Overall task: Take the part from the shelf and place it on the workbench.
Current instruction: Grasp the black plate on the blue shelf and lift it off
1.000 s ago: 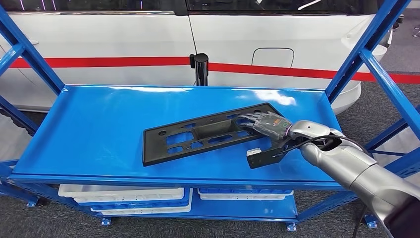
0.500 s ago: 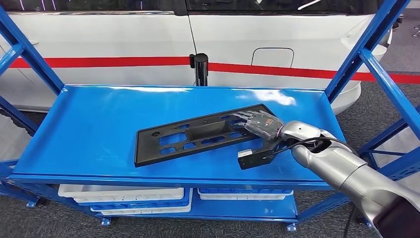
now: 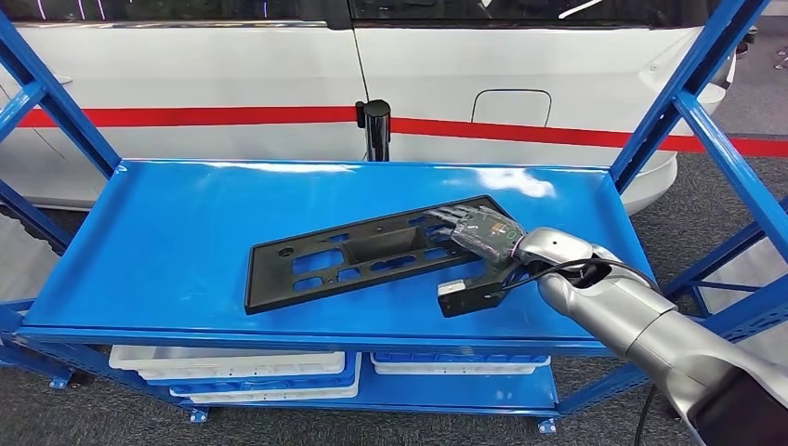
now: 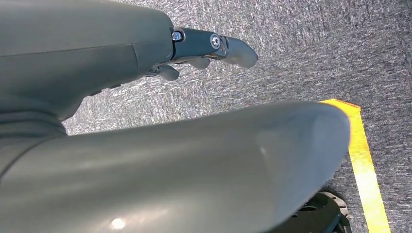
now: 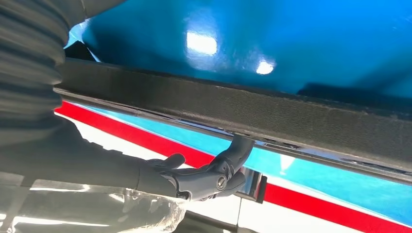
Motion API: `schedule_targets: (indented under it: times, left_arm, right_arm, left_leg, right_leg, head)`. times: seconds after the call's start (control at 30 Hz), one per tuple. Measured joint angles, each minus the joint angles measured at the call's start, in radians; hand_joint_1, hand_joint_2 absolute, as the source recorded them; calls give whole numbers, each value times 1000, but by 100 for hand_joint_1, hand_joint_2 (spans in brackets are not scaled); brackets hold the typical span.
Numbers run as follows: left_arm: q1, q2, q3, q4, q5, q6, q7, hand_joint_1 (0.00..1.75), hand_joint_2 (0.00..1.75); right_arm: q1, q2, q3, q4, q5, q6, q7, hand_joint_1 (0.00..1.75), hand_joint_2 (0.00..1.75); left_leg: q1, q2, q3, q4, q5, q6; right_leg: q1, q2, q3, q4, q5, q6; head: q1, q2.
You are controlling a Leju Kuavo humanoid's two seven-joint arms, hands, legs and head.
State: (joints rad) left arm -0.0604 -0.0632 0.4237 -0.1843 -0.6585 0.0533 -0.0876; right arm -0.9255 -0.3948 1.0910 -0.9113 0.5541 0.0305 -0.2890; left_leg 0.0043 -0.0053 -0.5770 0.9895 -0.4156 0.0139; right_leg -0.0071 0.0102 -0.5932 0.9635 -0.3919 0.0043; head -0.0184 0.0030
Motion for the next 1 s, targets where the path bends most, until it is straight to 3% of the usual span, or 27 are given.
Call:
schedule_targets:
  times: [0.07, 0.1, 0.2, 0.23, 0.27, 0.7, 1.0]
  left_arm:
    - [0, -1, 2, 0, -1, 0, 0, 0, 0]
    - [0, -1, 3, 0, -1, 0, -1, 0, 0]
    - [0, -3, 6, 0, -2, 0, -2, 0, 0]
    - [0, -3, 8, 0, -2, 0, -2, 0, 0]
    - [0, -3, 10, 0, -3, 0, -2, 0, 0]
    - [-2, -6, 16, 0, -7, -2, -1, 0, 0]
    - [-4, -6, 16, -1, -15, -6, -7, 0, 0]
  right_arm:
    - [3, 5, -2, 5, 5, -10, 0, 3, 175]
    - [4, 7, -3, 7, 7, -15, -1, 24, 175]
    - [10, 12, -4, 14, 11, -30, -6, 134, 175]
    - [14, 14, -4, 17, 13, -35, -7, 153, 175]
    - [18, 15, -4, 19, 15, -38, -8, 159, 175]
    - [70, 28, -25, 35, 27, -80, -23, 172, 175]
    - [99, 22, -42, 34, 44, -122, -35, 171, 175]
  left_leg:
    - [0, 0, 0, 0, 0, 0]
    - [0, 0, 0, 0, 0, 0]
    - [0, 0, 0, 0, 0, 0]
    - [0, 0, 0, 0, 0, 0]
    - [0, 0, 0, 0, 0, 0]
    - [0, -1, -1, 0, 0, 0]
    - [0, 0, -1, 0, 0, 0]
  right_leg:
    - [0, 0, 0, 0, 0, 0]
    - [0, 0, 0, 0, 0, 0]
    - [0, 0, 0, 0, 0, 0]
    - [0, 0, 0, 0, 0, 0]
    - [0, 0, 0, 0, 0, 0]
    - [0, -1, -1, 0, 0, 0]
    - [0, -1, -1, 0, 0, 0]
  head:
    - [0, 0]
    - [0, 0]
    - [0, 0]
    - [0, 0]
    - [0, 0]
    - [0, 0]
    - [0, 0]
